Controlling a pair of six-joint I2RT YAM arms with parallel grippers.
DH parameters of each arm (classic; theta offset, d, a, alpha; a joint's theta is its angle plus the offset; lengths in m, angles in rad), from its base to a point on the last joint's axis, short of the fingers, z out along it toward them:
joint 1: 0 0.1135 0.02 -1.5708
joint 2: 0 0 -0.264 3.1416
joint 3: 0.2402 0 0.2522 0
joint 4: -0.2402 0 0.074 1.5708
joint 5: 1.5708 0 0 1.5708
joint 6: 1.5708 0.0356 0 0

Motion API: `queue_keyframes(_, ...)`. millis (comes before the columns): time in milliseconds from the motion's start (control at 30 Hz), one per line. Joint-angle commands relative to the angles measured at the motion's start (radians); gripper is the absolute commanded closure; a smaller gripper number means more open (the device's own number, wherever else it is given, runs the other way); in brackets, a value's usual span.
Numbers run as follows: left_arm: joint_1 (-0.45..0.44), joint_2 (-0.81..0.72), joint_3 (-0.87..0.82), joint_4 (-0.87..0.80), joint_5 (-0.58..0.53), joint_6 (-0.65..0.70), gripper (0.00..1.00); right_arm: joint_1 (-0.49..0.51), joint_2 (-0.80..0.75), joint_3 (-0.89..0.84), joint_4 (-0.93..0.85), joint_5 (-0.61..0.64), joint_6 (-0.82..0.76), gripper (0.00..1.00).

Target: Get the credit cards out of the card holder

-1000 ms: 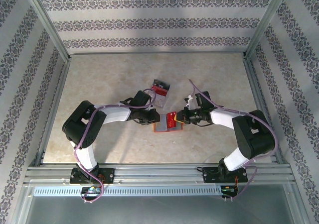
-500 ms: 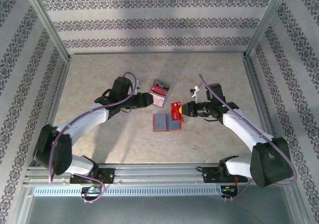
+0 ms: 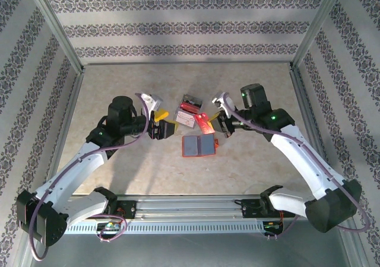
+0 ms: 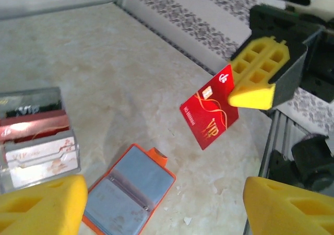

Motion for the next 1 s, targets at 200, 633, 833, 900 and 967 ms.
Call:
queue_keyframes(200,-0.026,-0.007,0.014,-0.019,0.155,0.387,0.18,0.170,0.043,0.147,-0.213,0.253,-0.409,1.00)
queue_keyframes(633,-0.143,0.095,0.064,-0.066,0.120,0.517,0.35,0.287,0.144,0.273,-0.287,0.263,-0.545,1.00)
queue_keyframes(833,-0.159,0.121,0.074,-0.060,0.119,0.517,0.78,0.292,0.146,0.280,-0.281,0.191,-0.536,1.00)
queue_keyframes(900,-0.161,0.121,0.073,-0.056,0.116,0.516,0.93,0.291,0.145,0.277,-0.281,0.169,-0.533,1.00)
queue_keyframes(967,-0.161,0.114,0.069,-0.050,0.120,0.515,1.00,0.284,0.141,0.271,-0.279,0.156,-0.524,1.00)
